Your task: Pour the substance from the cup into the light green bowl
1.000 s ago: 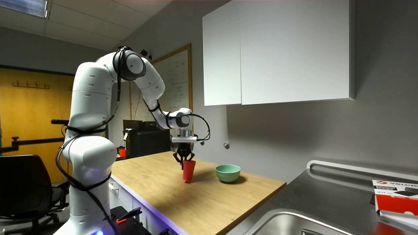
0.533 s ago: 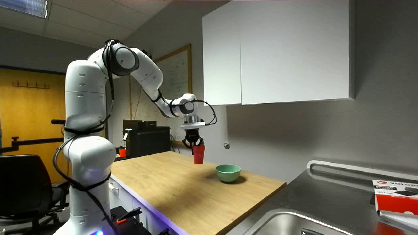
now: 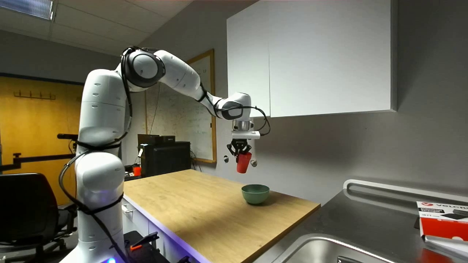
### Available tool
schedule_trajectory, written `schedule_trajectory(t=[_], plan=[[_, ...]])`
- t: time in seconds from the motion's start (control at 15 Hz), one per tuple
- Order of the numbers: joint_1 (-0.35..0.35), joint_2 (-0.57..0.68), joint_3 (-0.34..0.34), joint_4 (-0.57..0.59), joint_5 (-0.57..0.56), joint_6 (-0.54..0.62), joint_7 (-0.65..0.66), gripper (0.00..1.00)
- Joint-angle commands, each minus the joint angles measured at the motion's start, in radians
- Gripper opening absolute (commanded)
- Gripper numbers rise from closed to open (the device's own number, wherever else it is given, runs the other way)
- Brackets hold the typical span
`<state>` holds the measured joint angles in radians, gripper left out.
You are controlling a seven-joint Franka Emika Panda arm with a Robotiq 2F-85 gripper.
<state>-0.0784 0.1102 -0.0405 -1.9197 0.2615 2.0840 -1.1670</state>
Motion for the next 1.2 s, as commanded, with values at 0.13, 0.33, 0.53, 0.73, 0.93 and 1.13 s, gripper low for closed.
schedule_trajectory(t=[0.13,0.33,0.53,0.73,0.93,1.13], plan=[[-0.101,0.193,0.005,0.280,0.226,-0.266,-0.148,0.03],[-0.145,0.255,0.011,0.358,0.304,-0.362,-0.147,0.02],[-0.200,0.318,0.011,0.407,0.418,-0.438,-0.156,0.03],[-0.248,0.391,0.005,0.442,0.522,-0.502,-0.157,0.02],[-0.284,0.456,0.003,0.462,0.605,-0.555,-0.150,0.03],[-0.304,0.507,0.007,0.477,0.682,-0.600,-0.142,0.03]])
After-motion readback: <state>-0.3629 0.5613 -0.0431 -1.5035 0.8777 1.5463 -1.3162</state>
